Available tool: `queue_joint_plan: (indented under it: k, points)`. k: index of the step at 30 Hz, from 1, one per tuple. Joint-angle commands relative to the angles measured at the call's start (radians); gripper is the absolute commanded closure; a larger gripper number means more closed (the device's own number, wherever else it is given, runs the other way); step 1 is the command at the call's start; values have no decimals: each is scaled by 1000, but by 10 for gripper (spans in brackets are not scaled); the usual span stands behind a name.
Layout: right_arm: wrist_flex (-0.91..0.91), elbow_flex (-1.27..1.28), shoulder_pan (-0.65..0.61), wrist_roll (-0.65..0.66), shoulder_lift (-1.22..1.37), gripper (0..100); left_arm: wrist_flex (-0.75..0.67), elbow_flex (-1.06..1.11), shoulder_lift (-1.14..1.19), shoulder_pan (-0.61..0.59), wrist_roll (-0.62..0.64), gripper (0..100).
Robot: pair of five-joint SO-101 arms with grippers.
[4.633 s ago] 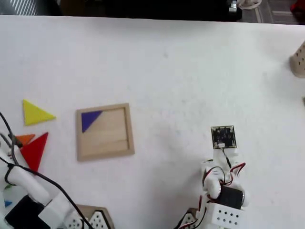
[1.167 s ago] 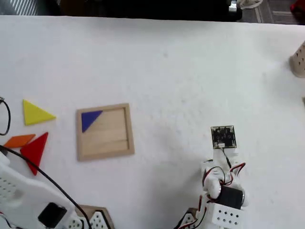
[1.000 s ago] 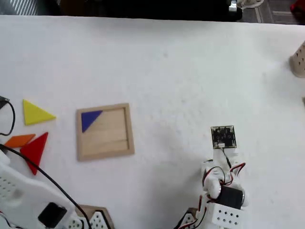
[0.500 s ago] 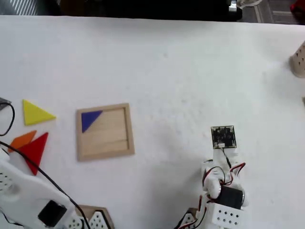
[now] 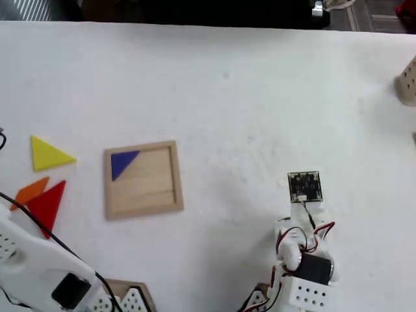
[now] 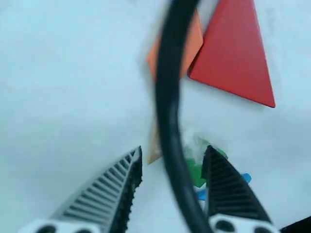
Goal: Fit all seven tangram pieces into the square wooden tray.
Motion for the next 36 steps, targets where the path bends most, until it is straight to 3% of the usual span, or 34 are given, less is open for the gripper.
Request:
queue_joint_plan:
  k: [1,4,16,23,36]
  points:
    - [5,6,-1,8,-12,981,-20,-29,39,-30,-249,784]
    - [5,6,-1,6,-12,981,-41,-32,90,-54,-327,785]
    - [5,6,-1,9,-12,981,-130,-32,165,-58,-325,785]
    - [5,6,-4,9,-12,981,-307,-23,166,-53,-110,784]
    - [5,6,-1,9,-12,981,-324,-32,163,-56,-68,785]
